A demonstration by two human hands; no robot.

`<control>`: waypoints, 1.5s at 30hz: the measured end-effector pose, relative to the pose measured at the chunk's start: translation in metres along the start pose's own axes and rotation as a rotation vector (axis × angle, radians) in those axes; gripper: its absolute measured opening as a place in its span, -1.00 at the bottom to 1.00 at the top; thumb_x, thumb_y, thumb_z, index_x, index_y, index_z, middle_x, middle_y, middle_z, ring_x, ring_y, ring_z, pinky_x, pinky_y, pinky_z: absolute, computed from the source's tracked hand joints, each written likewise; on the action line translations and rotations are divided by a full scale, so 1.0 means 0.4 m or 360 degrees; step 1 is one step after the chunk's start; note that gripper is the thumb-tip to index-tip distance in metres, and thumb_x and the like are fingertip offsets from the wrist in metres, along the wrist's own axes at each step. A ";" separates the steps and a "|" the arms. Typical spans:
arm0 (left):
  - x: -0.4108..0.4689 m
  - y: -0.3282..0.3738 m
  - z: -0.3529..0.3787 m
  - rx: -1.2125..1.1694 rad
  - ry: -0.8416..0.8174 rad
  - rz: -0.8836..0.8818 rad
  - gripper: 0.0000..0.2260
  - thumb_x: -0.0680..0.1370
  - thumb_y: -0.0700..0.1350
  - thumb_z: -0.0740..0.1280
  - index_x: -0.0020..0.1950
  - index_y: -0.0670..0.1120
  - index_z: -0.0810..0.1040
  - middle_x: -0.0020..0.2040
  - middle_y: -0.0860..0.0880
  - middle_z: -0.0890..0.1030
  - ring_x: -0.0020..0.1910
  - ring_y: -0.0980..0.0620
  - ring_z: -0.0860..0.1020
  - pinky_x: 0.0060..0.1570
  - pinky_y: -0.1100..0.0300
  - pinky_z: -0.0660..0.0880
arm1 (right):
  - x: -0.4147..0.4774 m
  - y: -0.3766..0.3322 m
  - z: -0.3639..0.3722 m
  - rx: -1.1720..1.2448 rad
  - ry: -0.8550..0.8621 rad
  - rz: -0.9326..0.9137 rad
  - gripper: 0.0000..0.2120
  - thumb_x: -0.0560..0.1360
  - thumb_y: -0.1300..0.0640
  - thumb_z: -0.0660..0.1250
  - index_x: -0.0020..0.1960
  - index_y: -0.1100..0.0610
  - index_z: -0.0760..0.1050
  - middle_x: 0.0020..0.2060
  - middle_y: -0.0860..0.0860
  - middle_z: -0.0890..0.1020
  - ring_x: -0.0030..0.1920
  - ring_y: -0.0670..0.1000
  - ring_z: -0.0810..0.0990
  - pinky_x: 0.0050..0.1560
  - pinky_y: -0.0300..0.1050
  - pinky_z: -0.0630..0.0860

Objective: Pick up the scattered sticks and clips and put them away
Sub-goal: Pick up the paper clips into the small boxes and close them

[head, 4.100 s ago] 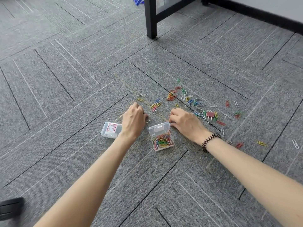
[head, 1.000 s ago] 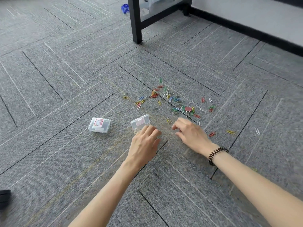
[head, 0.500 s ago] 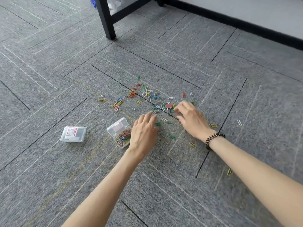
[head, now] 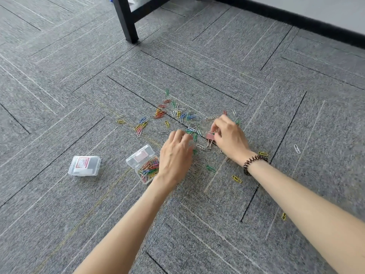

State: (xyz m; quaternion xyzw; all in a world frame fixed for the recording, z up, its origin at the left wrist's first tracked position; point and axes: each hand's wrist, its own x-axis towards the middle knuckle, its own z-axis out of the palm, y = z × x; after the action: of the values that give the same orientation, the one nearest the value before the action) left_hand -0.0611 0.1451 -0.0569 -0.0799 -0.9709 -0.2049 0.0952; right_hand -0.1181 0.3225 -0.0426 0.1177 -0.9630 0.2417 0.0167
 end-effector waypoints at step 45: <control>-0.037 -0.026 -0.085 -0.0295 0.0003 -0.0019 -0.85 0.51 -0.27 0.39 0.03 -0.11 0.68 -0.02 -0.04 0.68 -0.12 0.05 0.64 -0.04 0.12 0.62 | -0.060 0.006 -0.026 -0.0182 -0.0036 0.0022 -0.96 0.51 0.30 0.28 -0.06 0.21 0.49 -0.18 0.02 0.52 -0.20 -0.06 0.47 -0.19 -0.33 0.35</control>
State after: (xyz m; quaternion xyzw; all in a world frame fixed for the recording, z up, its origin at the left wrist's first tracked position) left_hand -0.0437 0.1199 -0.0335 -0.0825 -0.9481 -0.2945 0.0870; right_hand -0.0957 0.3347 -0.0368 0.1126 -0.9762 0.1849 0.0107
